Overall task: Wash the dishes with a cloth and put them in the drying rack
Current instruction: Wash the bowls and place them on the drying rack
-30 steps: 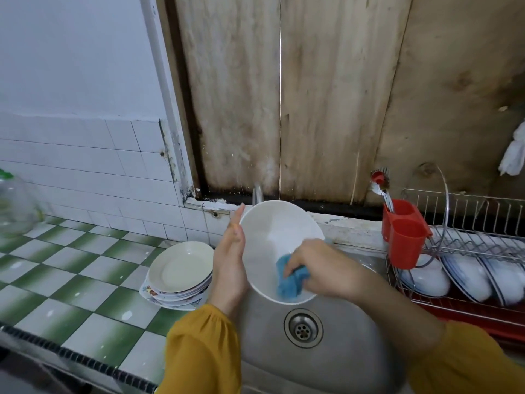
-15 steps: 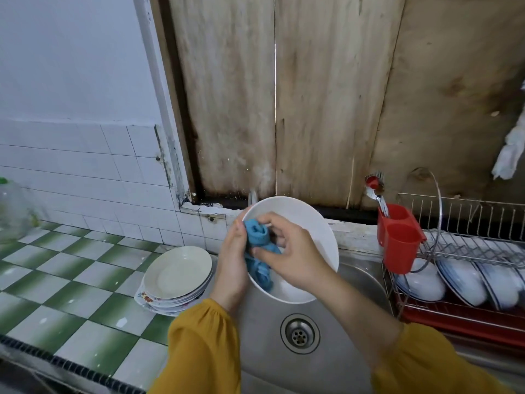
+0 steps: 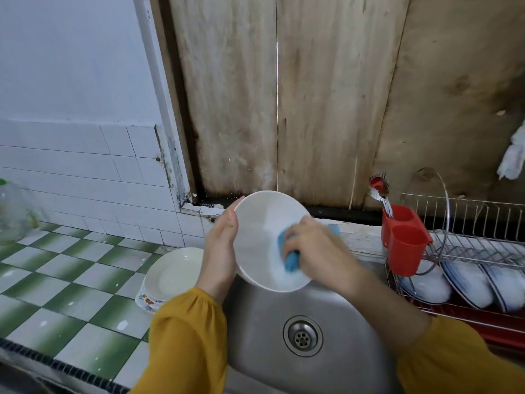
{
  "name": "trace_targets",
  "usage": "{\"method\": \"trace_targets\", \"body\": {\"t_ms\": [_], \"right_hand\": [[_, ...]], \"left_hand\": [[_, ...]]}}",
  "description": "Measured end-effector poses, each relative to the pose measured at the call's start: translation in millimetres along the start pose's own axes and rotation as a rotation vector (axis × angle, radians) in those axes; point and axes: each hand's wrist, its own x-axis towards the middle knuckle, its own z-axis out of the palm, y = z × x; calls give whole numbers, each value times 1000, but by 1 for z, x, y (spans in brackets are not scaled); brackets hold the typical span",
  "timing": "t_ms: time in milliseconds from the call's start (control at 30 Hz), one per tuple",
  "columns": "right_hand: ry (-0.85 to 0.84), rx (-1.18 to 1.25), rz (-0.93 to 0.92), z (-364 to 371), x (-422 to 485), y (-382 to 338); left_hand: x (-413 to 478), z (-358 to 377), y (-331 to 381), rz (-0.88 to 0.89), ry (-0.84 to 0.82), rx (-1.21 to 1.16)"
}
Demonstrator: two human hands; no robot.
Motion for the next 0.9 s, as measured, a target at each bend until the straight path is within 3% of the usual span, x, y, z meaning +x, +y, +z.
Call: {"method": "trace_targets", "body": {"t_ms": [67,100,167,300,433,533,600,700,767,833,900], "right_hand": [[351,12,135,5,4,7],[449,99,178,9,6,8],[524,246,167,15,12,2],[657,509,313,17,18,-16],[478,799,242,21,19,-33],[628,909,433,25,24,-26],[627,976,428,24,24,-28],[230,1046,216,22,15,-36],[-2,897,144,20,8,-30],[144,748,309,22,9,-16],[482,808,536,23,14,-11]], "left_hand": [[0,8,-5,-6,-41,28],[0,12,-6,-11,-70,29],[0,18,-5,-22,-123,15],[2,27,-3,-17,-140,11],[3,23,-3,-41,-123,-31],[0,24,-4,-37,-153,-7],[0,27,-3,-32,-123,10],[3,23,0,-81,-51,-50],[4,16,-3,-112,-48,-59],[3,15,-6,-108,-49,-76],[-2,23,-9,-105,-67,-50]]}}
